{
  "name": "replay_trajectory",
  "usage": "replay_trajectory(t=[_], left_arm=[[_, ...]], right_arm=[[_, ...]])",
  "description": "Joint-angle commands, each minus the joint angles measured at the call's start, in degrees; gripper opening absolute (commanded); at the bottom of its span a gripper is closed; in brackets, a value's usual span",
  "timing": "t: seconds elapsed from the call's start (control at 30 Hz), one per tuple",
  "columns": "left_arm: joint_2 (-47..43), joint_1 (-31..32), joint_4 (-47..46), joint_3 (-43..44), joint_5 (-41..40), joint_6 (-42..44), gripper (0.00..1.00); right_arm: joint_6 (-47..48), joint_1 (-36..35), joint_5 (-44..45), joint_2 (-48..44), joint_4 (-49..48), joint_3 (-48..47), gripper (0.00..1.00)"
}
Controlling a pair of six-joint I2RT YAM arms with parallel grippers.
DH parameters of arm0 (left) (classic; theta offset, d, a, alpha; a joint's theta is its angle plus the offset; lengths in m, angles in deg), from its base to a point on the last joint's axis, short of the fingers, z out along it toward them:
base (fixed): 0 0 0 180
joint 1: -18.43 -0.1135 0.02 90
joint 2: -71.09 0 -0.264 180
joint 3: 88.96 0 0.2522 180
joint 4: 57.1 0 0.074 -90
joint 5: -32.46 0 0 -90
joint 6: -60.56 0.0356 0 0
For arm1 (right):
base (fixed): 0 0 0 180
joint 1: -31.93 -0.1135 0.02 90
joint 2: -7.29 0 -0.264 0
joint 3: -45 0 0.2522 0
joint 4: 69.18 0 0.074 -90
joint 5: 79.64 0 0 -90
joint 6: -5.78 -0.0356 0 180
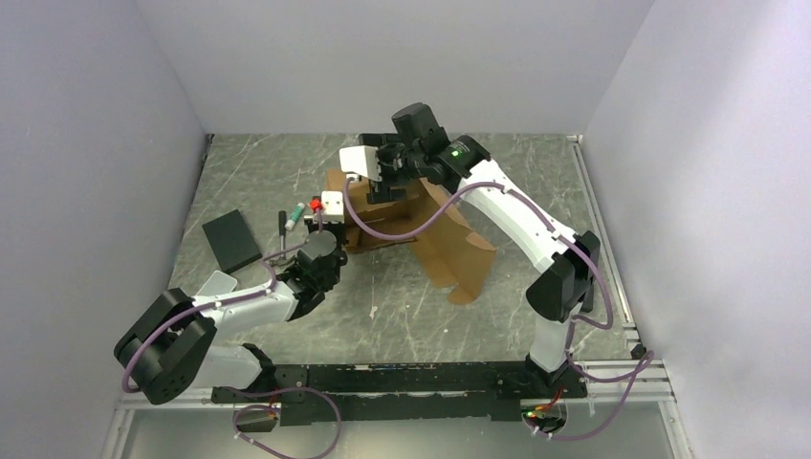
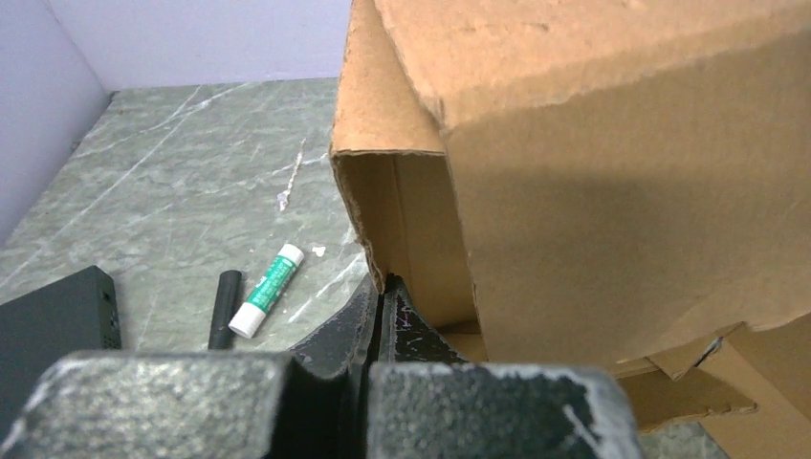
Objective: Fold the paper box
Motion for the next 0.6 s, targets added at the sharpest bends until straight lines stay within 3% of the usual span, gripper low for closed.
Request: replay_trajectory(t=[0.0, 0.3, 0.57], left_arm=[[0.98, 0.44, -1.1, 1.31, -2.0, -4.52, 0.0], [-1.48, 0.37, 0.88, -0.26, 1.78, -6.96, 0.0], [-4.99, 0.42, 1.2, -3.69, 4.64, -9.11, 0.23]], right_arm=[[2.92, -0.22, -1.28, 1.5, 0.46, -1.01, 0.82], [3.73, -0.16, 1.79, 1.91, -2.54, 1.53, 0.65], [1.82, -0.16, 4.17, 0.63, -6.06, 2.08, 0.65]])
